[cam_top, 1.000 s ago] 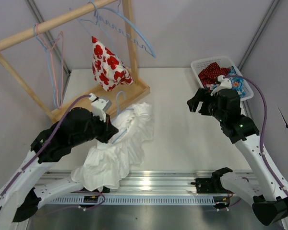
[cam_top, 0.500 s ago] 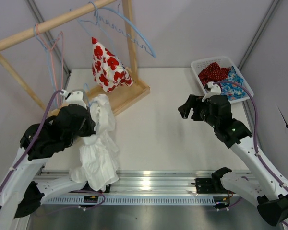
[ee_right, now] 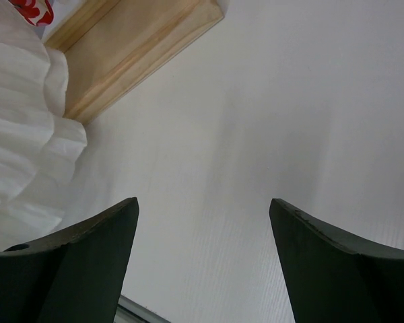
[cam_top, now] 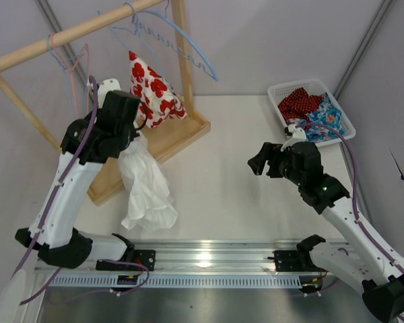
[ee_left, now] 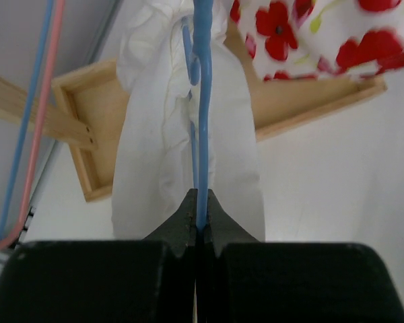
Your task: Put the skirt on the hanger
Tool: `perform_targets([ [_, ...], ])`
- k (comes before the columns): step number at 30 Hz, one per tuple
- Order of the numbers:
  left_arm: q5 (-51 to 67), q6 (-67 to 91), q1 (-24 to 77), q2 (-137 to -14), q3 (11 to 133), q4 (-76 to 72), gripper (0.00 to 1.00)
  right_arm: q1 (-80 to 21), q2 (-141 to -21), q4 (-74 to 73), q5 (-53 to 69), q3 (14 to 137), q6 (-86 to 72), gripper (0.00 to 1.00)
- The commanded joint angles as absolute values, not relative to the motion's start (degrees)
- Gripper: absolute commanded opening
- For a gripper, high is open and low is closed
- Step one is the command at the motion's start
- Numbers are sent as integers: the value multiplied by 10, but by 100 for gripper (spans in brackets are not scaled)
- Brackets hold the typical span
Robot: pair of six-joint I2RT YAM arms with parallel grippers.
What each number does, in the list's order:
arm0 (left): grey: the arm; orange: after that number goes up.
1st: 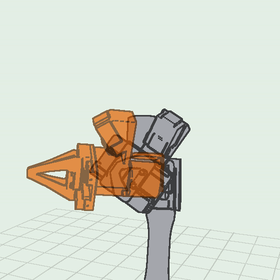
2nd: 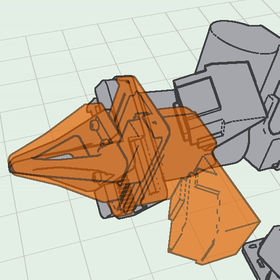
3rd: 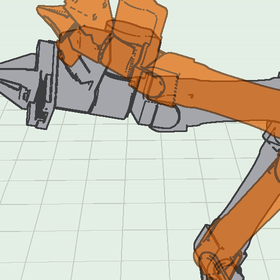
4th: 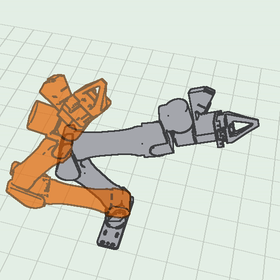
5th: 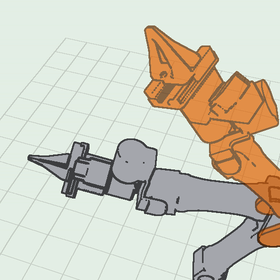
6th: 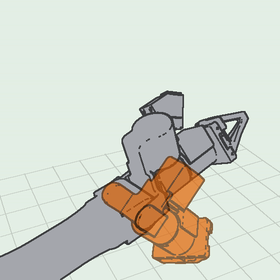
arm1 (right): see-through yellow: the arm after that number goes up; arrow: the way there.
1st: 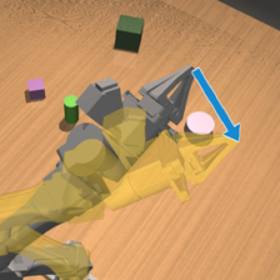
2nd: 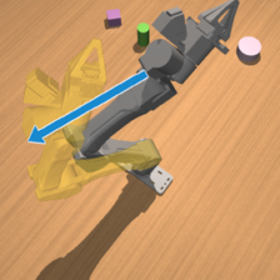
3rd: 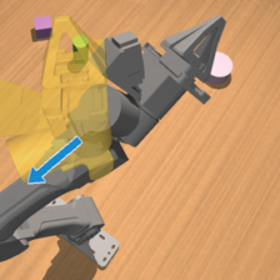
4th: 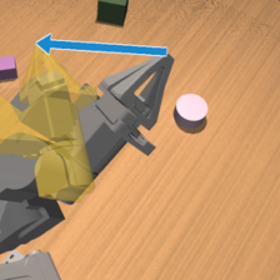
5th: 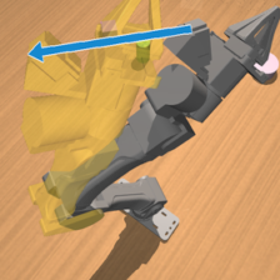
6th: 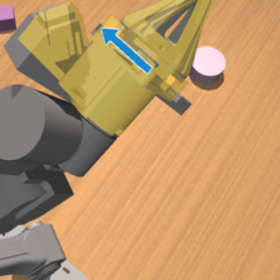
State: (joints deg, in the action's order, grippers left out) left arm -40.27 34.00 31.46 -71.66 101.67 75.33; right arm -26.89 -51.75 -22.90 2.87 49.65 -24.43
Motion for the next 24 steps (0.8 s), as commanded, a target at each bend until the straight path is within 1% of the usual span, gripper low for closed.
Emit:
perform_targets([
  [1,-446,273,297,-771,1142,707,0,-267,-482,-224,22,489,-254,86],
  [3,-494,244,295,-813,1172,715,0,-265,-474,-232,15,483,-254,86],
  [4,-510,235,289,-823,1210,715,0,-264,-469,-236,10,482,-254,86],
  [7,-541,205,267,-859,1254,703,0,-258,-468,-242,9,477,-257,86],
  [11,-520,164,226,-889,1289,672,0,-249,-482,-254,20,482,-256,86],
  [15,-502,124,214,-915,1313,639,0,-245,-500,-269,16,494,-253,86],
  [16,-500,116,215,-931,1335,634,0,-245,-502,-268,14,495,-252,86],
  [19,-530,98,214,-962,1387,639,0,-243,-518,-262,8,496,-251,85],
  [22,-554,82,214,-976,1380,606,0,-243,-541,-255,10,504,-247,85],
  [24,-541,81,209,-974,1362,582,0,-243,-562,-258,12,519,-243,84],
])
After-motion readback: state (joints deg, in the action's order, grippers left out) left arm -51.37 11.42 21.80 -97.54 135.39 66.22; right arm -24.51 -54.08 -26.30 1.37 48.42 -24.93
